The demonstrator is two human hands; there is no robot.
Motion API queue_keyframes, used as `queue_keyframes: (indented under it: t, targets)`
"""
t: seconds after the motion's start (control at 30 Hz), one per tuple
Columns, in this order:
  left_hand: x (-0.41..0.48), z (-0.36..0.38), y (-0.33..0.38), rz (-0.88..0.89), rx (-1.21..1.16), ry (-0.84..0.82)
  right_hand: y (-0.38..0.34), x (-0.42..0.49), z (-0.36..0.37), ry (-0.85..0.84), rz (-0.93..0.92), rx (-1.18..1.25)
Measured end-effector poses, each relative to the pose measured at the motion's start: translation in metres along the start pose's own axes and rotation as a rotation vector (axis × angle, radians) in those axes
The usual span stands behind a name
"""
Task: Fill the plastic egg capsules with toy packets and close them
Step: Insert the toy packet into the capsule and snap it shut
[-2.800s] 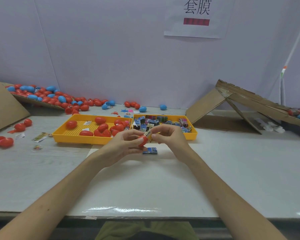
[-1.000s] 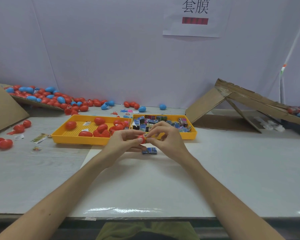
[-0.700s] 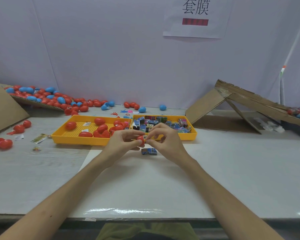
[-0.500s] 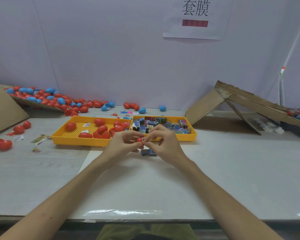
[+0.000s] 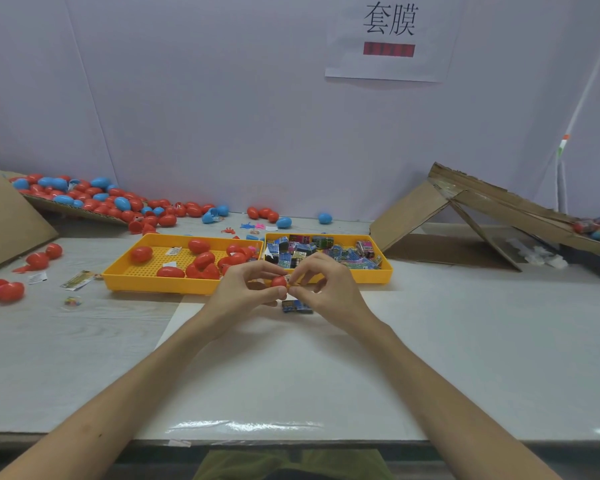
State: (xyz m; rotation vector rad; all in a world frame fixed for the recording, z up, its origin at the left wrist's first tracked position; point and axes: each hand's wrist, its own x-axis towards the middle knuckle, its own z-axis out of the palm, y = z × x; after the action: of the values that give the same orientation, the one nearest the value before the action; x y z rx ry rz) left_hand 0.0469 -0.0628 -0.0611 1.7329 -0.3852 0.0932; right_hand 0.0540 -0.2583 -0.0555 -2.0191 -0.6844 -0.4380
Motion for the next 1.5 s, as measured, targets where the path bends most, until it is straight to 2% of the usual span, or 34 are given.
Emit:
queue_keyframes:
  t: [0.4,0.9,1.17,1.5]
  targets:
    - [-0.0002,-0.0047,0.0029,-0.009,-0.047,-0.025,0.0004,0.0009,-0.0007,0.018,0.016,-0.001]
    - [0.0018,-0.005,0.0011,-0.006,-0.026,0.057,0.0028,0.0016,0.0014,0.015,-0.01,0.003]
    - [0.0008,-0.003,0.0035,-0.029,-0.039,0.072,0.0059,0.0008,0.0031,-0.056,0.106,0.019]
    - [-0.0005,-0.0023,0.009,-0.137,-0.34,-0.019,0.0012,0.0015,0.0048,0.145,-0.017,0.049]
